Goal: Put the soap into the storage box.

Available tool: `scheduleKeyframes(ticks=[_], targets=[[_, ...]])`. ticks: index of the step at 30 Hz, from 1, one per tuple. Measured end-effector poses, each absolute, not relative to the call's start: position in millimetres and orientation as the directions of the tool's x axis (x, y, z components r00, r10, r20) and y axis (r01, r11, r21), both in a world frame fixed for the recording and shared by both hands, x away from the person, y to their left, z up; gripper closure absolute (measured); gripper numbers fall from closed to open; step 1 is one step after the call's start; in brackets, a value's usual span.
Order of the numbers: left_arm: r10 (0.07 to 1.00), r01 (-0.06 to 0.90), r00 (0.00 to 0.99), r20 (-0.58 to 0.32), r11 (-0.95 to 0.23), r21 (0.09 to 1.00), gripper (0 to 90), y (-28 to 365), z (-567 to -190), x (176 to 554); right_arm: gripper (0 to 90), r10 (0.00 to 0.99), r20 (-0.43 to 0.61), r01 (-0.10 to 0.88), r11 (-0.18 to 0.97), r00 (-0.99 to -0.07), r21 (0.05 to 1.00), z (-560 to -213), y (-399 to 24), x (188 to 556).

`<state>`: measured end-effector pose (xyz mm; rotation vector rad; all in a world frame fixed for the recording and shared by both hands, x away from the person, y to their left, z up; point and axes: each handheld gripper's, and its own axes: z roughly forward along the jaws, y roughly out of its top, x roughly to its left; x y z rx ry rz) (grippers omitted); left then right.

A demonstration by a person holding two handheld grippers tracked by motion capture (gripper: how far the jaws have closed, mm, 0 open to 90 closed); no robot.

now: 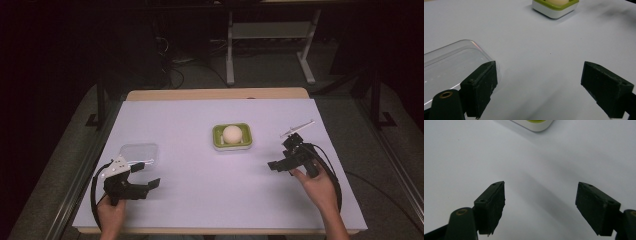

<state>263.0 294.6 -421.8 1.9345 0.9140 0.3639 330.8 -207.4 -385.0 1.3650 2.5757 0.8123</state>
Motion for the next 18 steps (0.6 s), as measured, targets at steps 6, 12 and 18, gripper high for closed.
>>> scheduleKeyframes(ticks=[6,12,18], targets=[[0.726,0.451,0.678,-0.114,-0.289,0.844,12.9,294,-422,263,22.9,0.803,0.144,0.743,0.445,-0.578,0.501,-387,-214,318],[0.727,0.451,0.677,-0.115,-0.286,0.845,12.9,294,-423,263,22.9,0.804,0.142,0.741,0.443,-0.577,0.504,-392,-220,306],[0.724,0.45,0.68,-0.112,-0.293,0.843,12.9,293,-423,263,22.9,0.806,0.142,0.745,0.444,-0.575,0.498,-396,-223,298]])
